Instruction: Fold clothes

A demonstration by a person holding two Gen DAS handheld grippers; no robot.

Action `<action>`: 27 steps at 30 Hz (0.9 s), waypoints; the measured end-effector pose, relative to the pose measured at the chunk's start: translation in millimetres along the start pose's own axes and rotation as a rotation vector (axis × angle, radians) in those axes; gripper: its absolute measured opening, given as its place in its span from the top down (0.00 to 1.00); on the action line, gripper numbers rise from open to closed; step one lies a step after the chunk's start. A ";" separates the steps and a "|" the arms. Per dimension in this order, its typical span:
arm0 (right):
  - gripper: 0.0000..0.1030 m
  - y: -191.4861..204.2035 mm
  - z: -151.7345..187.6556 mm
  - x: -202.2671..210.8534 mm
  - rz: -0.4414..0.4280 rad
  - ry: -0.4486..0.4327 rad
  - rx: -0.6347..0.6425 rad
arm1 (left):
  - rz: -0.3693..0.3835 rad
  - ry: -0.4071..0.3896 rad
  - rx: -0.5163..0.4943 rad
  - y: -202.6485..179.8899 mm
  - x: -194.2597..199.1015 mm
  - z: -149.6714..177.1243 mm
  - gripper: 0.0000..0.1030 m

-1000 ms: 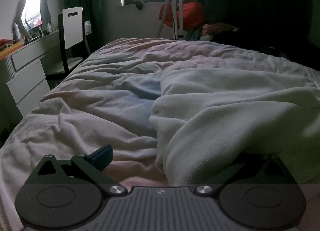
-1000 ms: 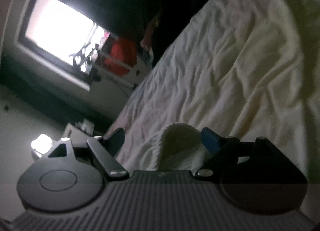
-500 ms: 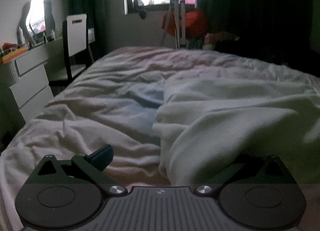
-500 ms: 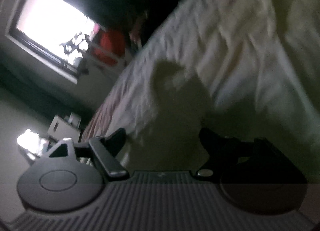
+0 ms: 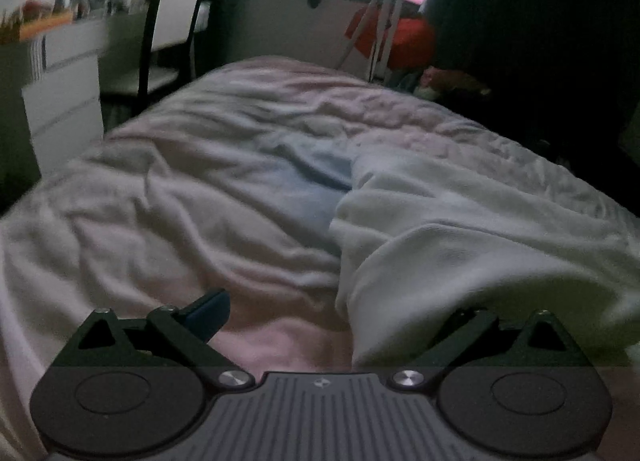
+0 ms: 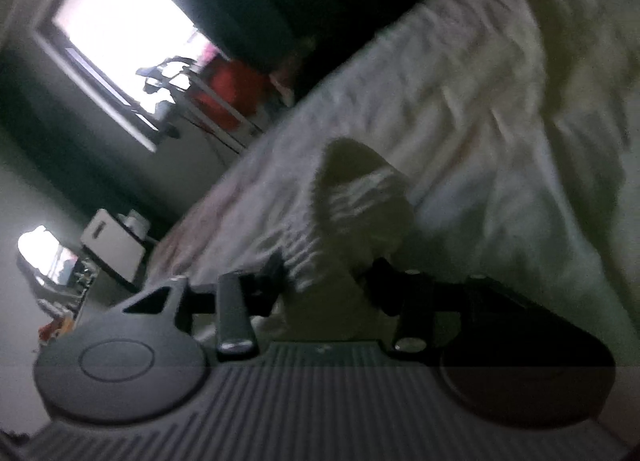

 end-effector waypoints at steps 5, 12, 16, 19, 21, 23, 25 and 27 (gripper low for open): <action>0.18 -17.6 11.8 -18.1 -0.014 0.100 -0.074 | -0.024 0.014 -0.006 1.4 -2.5 3.8 0.02; 0.08 -11.8 26.7 -45.1 -0.052 0.191 -0.036 | 0.008 0.071 0.015 2.3 -9.5 7.7 0.02; 0.11 1.3 32.4 -45.6 -0.034 0.202 0.075 | 0.121 0.168 0.043 -2.7 -10.2 18.4 0.03; 0.35 1.7 34.3 -43.1 0.036 0.198 0.129 | 0.235 0.201 0.063 -8.1 0.7 21.7 0.02; 0.51 2.7 31.0 -33.5 0.044 0.185 0.120 | 0.336 0.209 0.066 -15.3 11.9 23.3 0.00; 0.58 6.0 25.8 -21.2 0.035 0.155 0.110 | 0.442 0.197 0.051 -26.8 26.2 25.5 0.00; 0.60 9.3 23.8 -15.5 0.037 0.137 0.113 | 0.488 0.171 0.060 -32.6 33.1 24.6 0.00; 0.60 9.6 23.4 -15.2 0.047 0.129 0.122 | 0.478 0.143 0.075 -33.5 30.4 18.5 0.00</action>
Point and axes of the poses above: each gripper's, at about its wrist camera, not at the fingertips, and x roughly against the way its jaws point, y to its left, z to its underside, the point moved 10 cm from there along -x, roughly the way its jaws point, and after that the axes turned 11 degrees about y, right-handed, at the moved point
